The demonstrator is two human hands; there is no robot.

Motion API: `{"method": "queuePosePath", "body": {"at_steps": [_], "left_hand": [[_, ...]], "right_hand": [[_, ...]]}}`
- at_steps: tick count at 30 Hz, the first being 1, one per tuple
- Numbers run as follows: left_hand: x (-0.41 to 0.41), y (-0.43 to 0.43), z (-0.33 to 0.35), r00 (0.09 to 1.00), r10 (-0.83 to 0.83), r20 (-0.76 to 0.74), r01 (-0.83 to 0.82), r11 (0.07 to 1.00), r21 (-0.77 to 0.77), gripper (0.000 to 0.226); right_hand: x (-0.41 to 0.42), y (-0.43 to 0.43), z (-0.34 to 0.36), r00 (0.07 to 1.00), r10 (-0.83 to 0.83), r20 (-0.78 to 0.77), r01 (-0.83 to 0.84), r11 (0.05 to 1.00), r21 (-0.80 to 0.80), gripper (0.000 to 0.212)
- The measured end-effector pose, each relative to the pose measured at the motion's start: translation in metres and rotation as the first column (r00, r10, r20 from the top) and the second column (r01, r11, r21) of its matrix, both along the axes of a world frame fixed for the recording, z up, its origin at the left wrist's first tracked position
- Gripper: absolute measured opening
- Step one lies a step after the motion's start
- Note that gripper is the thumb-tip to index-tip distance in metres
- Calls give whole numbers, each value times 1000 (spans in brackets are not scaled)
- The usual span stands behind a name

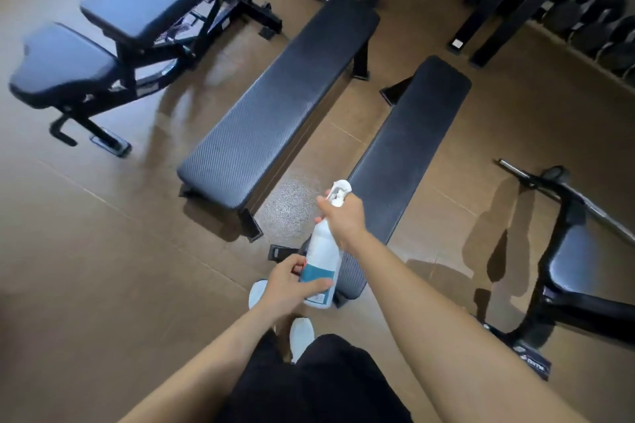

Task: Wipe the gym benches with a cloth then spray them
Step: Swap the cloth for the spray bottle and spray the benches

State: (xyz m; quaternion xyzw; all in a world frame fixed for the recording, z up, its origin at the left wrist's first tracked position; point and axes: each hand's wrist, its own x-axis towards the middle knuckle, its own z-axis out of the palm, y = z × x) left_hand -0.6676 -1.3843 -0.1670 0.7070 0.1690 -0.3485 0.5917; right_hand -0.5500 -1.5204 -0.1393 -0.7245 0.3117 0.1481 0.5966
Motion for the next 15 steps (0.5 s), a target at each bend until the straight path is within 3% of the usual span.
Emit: {"method": "queuePosePath", "body": {"at_steps": [3,8,10,15], "left_hand": [[-13,22,10,996,71,49,-71,997,-1,40],[-34,50,23,990,98,105,-103,994,44,54],[-40,59,26,986,124,114,-128,991,29,53],[-50,81,25,986,87,143,-93,995,34,55]], "right_hand": [[-8,30,9,998,41,51,-35,993,-116,23],[-23,63,29,969,205,140,-202,979,-31,15],[-29,73,31,946,263,191,-269,963,7,22],[-45,93,31,939,268,216,-256,963,-80,24]]}}
